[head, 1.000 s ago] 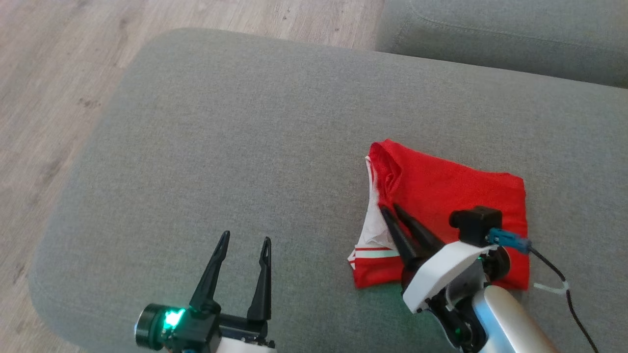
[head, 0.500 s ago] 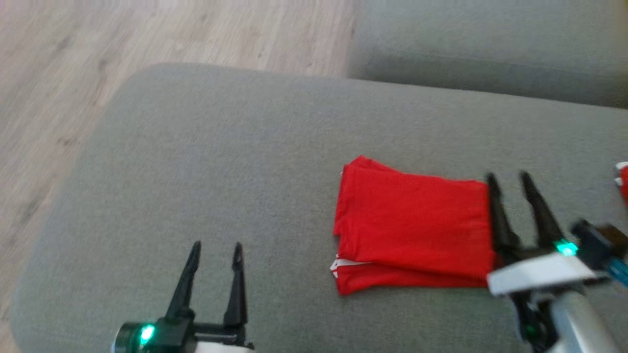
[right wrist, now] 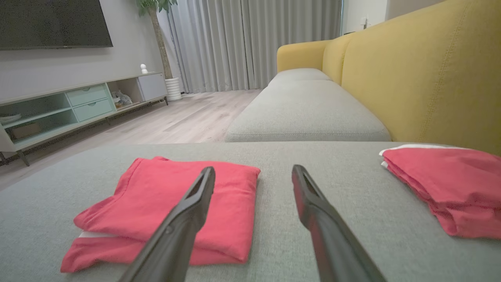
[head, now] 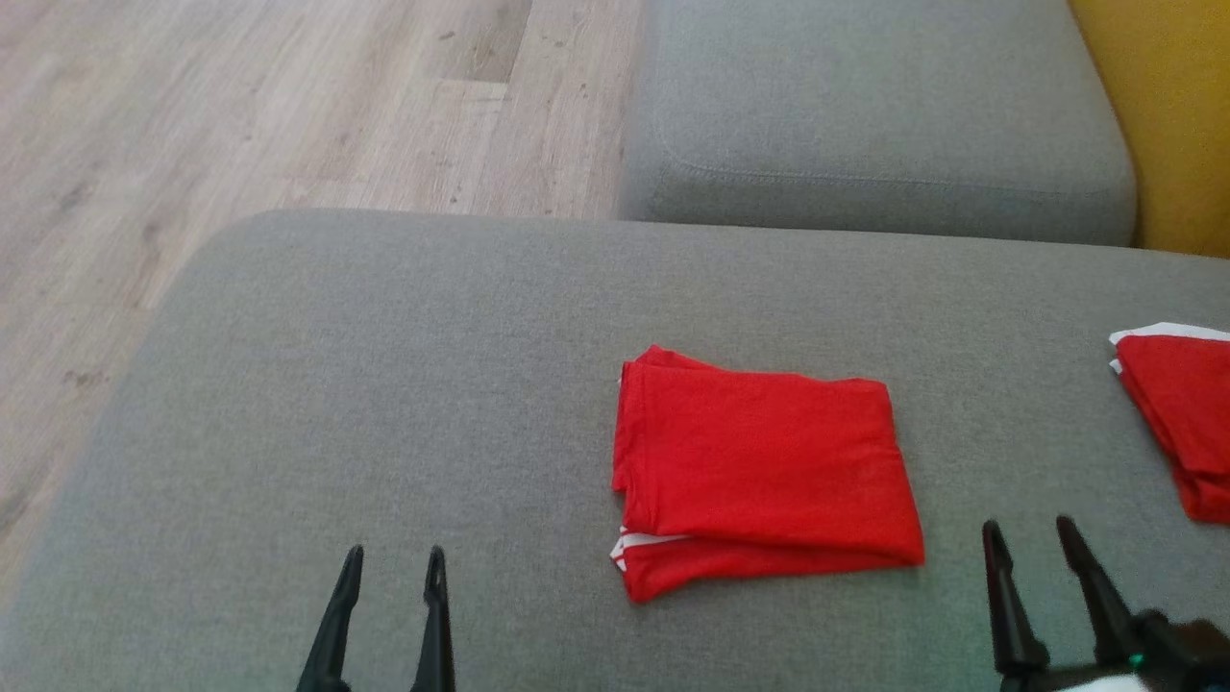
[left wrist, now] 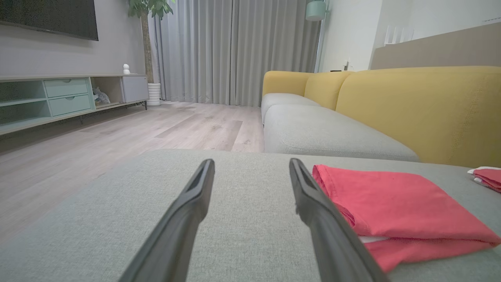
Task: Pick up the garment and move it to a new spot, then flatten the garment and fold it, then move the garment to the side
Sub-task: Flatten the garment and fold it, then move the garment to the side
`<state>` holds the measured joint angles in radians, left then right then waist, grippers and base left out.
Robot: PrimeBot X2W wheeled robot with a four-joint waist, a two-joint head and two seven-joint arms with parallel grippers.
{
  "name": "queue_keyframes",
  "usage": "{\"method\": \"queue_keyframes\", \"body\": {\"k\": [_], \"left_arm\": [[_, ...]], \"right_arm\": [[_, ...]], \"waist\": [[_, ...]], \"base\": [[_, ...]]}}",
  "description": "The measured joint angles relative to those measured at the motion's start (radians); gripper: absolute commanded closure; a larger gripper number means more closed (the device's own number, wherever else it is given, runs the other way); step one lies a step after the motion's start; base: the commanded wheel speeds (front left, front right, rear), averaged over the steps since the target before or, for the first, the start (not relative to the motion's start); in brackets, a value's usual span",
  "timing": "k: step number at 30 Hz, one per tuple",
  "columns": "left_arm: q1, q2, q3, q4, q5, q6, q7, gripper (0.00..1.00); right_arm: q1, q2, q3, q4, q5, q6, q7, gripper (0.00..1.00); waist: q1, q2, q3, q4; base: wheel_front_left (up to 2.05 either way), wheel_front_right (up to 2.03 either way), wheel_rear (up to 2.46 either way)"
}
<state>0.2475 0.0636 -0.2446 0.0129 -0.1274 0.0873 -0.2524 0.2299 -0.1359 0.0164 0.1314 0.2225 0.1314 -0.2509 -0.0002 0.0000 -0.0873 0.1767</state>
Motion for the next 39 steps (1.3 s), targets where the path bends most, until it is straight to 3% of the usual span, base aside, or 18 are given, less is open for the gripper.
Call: {"method": "queue_keyframes", "body": {"k": [16, 39], "left_arm": [[0.048, 0.002, 0.044, -0.013, 0.024, -0.053, 0.000, 0.00], [0.048, -0.003, 0.050, 0.003, 0.032, -0.070, 0.000, 0.00]], "right_arm": [[0.057, 0.046, 0.011, -0.014, -0.048, 0.000, 0.000, 0.00], [0.056, 0.049, 0.030, -0.001, -0.048, 0.000, 0.000, 0.00]], "waist": [[0.0002, 0.0000, -0.028, -0.039], [0.0002, 0.0000, -0.029, -0.073]], "base": [[0.00, 0.00, 0.00], [0.00, 0.00, 0.00]]}}
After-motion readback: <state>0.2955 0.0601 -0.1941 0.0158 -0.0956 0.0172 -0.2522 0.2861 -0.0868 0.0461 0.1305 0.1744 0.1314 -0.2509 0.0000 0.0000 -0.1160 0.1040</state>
